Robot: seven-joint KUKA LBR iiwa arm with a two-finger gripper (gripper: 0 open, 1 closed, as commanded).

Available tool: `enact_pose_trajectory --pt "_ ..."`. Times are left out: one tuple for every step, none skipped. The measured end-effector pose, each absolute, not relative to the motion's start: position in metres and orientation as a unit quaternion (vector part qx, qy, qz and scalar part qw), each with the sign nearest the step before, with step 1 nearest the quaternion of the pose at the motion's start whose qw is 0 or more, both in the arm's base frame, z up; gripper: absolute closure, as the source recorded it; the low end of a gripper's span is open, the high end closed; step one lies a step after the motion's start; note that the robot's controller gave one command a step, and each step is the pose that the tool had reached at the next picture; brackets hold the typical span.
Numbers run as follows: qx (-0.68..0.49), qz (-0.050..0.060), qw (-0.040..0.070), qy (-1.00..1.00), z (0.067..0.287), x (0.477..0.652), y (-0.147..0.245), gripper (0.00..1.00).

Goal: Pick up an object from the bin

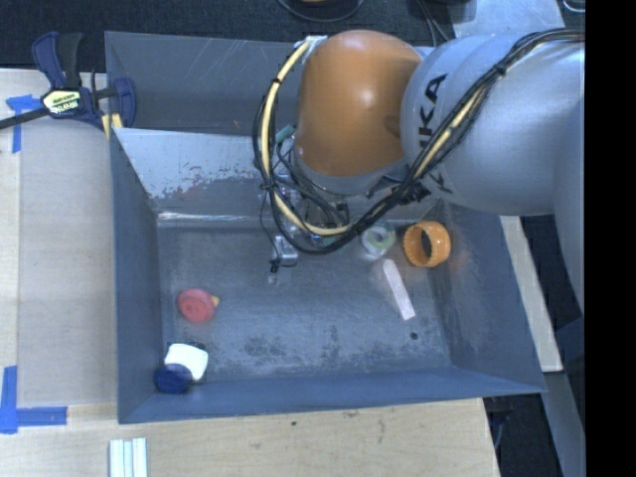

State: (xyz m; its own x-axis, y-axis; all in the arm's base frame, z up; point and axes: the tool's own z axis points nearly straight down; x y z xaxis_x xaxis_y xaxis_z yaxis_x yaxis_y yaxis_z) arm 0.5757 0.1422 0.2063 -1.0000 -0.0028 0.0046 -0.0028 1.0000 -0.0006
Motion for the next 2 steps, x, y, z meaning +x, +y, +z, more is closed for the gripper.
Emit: enact_pose_trajectory --pt "0.000 0.000 -0.002 -1.000 0.211 0.577 0.141 0.00" --pt "0.020 -0.001 0.004 -1.000 0.157 0.562 0.203 0.00"
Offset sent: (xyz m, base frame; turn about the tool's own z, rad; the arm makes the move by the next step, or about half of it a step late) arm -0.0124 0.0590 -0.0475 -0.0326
